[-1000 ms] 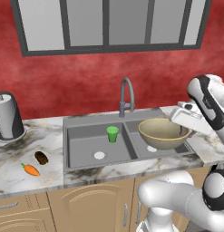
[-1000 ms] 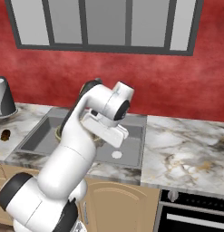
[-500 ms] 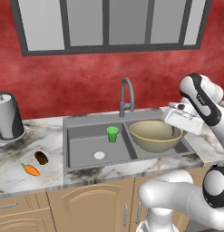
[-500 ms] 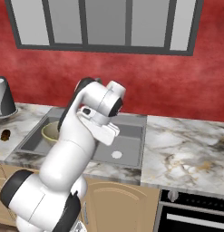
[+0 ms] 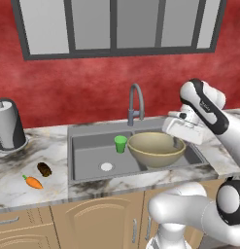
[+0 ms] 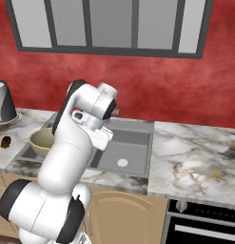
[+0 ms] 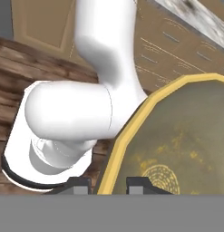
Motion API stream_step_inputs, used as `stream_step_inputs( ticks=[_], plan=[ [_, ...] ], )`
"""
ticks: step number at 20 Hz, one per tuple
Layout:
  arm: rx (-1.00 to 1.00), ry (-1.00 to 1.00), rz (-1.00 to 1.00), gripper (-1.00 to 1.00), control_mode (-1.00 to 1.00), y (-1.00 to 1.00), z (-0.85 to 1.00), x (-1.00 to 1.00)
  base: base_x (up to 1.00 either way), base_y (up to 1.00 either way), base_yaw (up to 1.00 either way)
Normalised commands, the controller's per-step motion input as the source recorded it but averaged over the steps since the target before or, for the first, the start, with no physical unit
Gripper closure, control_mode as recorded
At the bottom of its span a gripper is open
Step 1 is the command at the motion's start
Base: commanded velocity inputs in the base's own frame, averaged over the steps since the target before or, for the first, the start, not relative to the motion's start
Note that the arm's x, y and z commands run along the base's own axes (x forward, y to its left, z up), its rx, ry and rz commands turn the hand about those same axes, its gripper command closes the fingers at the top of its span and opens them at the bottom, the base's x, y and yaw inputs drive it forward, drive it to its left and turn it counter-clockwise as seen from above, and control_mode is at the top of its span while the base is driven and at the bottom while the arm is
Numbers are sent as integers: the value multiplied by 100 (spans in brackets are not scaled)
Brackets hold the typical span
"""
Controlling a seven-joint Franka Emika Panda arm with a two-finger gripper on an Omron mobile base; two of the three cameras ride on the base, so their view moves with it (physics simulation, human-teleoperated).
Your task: Remove the sweet potato and carrot from the sink. Then move the bowl and cup from the counter to the sink for washing.
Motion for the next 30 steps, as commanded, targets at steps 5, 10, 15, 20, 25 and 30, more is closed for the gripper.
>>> stream_step_inputs(
  ticks=[5,10,15,20,25,30],
  plan=[
    [0,0,5,100,-100,46,1,10,0,0,0],
    [0,0,0,100,-100,45,0,17,0,0,0],
    [0,0,0,100,-100,41,0,19,0,0,0],
    [0,0,0,100,-100,40,-2,21,0,0,0],
    [0,2,0,100,-100,28,-11,27,0,0,0],
    [-2,1,0,100,-100,16,-12,28,0,0,0]
  ],
)
